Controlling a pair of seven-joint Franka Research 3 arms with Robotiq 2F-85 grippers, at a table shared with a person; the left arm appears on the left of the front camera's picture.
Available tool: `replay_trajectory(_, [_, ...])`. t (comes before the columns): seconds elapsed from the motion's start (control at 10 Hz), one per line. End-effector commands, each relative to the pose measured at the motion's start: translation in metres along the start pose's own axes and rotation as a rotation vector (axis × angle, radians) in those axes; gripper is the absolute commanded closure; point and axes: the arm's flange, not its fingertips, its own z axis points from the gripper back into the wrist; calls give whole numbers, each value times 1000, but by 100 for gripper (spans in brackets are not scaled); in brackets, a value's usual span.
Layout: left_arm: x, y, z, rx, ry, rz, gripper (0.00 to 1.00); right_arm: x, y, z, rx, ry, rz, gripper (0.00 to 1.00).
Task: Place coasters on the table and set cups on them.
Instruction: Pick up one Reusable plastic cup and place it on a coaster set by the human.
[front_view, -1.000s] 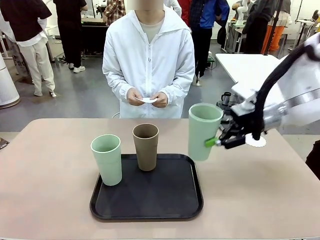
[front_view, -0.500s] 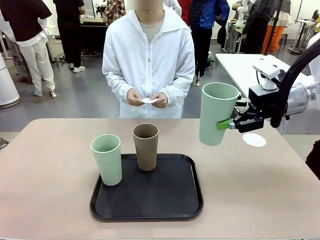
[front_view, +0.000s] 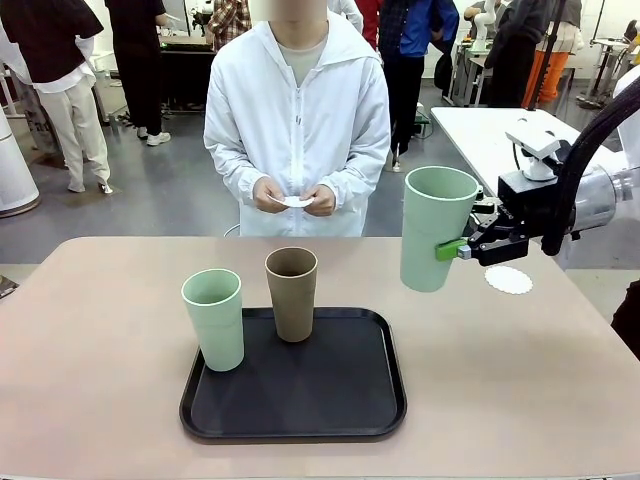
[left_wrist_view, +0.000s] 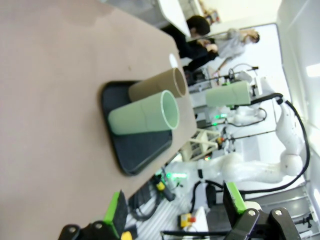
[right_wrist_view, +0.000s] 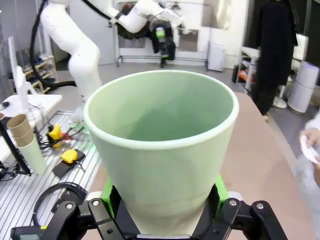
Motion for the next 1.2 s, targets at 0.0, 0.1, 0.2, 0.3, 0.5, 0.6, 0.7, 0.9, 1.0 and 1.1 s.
replay_trajectory(0.0, [0, -1, 1, -14, -7, -11, 0, -26, -37, 64, -134, -52, -63, 15])
replay_trajectory(0.1, [0, -1, 1, -14, -7, -11, 0, -40, -45, 97, -189, -88, -88, 15])
replay_trajectory(0.2, [0, -1, 1, -14, -7, -11, 0, -53, -51, 126, -242, -105, -113, 15])
replay_trajectory(0.3, [0, -1, 1, -14, -7, -11, 0, -63, -53, 152, -289, -132, -131, 15])
replay_trajectory(0.5, [0, -1, 1, -14, -7, -11, 0, -73, -56, 188, -366, -153, -152, 15])
replay_trajectory(0.6, [0, -1, 1, -14, -7, -11, 0, -74, -57, 197, -391, -154, -161, 15])
replay_trajectory(0.7, [0, -1, 1, -14, -7, -11, 0, -76, -59, 202, -420, -151, -176, 15])
replay_trajectory(0.9, [0, -1, 1, -14, -7, -11, 0, -77, -62, 201, -463, -134, -187, 15])
replay_trajectory(1.0, [0, -1, 1, -14, -7, -11, 0, -81, -53, 206, -410, -135, -158, 15])
replay_trajectory(1.1, [0, -1, 1, -14, -7, -11, 0, -81, -53, 206, -410, -135, -158, 15])
